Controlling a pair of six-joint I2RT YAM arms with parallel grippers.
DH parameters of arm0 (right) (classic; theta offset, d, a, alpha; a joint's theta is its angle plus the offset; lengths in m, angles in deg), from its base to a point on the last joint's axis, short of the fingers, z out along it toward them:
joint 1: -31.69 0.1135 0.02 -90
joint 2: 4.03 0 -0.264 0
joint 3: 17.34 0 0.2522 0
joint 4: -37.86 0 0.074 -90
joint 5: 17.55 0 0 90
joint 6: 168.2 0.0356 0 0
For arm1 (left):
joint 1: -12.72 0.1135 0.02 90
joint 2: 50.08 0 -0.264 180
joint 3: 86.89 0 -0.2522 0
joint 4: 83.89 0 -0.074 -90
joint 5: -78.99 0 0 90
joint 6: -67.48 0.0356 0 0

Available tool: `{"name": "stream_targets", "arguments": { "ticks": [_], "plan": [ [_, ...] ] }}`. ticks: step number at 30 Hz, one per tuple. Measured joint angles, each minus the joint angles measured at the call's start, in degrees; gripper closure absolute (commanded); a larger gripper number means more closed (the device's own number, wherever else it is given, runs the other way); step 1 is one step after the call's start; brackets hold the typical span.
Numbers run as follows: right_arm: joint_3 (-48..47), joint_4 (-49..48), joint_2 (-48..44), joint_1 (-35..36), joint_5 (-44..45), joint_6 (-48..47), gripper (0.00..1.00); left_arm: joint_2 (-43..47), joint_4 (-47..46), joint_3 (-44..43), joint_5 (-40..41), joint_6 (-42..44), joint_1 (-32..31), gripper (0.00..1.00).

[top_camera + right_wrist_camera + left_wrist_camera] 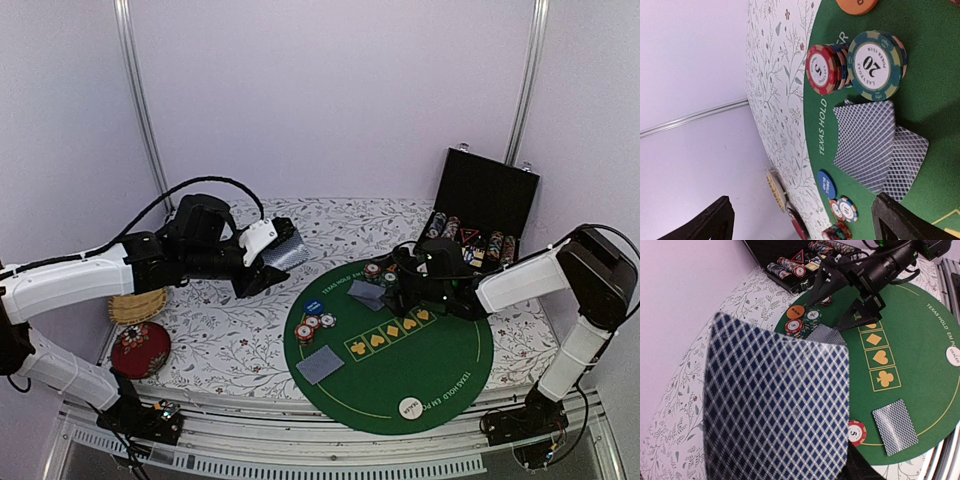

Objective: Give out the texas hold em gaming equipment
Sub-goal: Distribute the poker card in the big blind area, then pick up the poker card from the face-down deck piles.

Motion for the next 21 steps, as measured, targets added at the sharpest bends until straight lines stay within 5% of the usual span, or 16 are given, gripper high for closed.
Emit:
{"name": "stream_targets", "arguments": {
  "ticks": [11, 21],
  "plan": [
    [0.85, 11.58, -12.24, 0.02, -0.63, -7.61, 0.01, 0.02, 0.04, 0.00, -0.15, 0.00, 0.00, 0.52],
    [-34.01, 24.79, -5.55, 3.41, -17.75, -55.39, 0.00, 0.04, 0.04, 0.00, -0.39, 0.24, 0.00, 0.52]
  ]
}}
